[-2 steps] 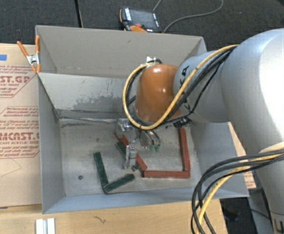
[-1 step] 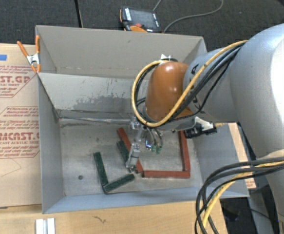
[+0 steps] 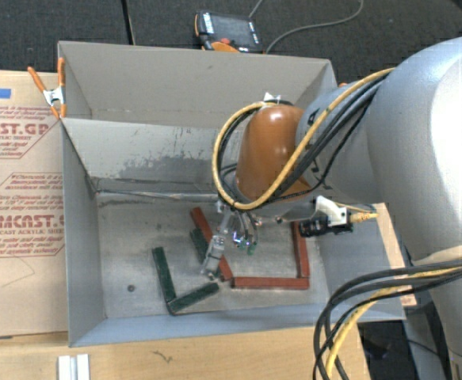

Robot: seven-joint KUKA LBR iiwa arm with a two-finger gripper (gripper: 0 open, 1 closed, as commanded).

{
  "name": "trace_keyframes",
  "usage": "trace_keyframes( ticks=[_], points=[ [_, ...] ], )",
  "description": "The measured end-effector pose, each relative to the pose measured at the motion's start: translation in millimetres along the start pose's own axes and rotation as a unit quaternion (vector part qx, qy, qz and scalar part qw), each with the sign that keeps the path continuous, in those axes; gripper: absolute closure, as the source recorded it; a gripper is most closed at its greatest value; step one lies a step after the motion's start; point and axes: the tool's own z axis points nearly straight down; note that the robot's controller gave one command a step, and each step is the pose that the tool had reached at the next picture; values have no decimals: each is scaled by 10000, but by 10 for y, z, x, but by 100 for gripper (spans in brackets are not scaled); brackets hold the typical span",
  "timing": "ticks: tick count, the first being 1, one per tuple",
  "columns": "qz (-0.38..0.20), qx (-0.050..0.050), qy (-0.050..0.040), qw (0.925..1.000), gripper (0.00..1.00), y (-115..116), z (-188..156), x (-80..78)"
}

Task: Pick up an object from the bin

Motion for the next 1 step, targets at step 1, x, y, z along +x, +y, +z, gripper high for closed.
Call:
trace_keyframes(
  ticks=[1],
  points=[
    [1035,7,11,9946,0,-54,314,96]
  ],
)
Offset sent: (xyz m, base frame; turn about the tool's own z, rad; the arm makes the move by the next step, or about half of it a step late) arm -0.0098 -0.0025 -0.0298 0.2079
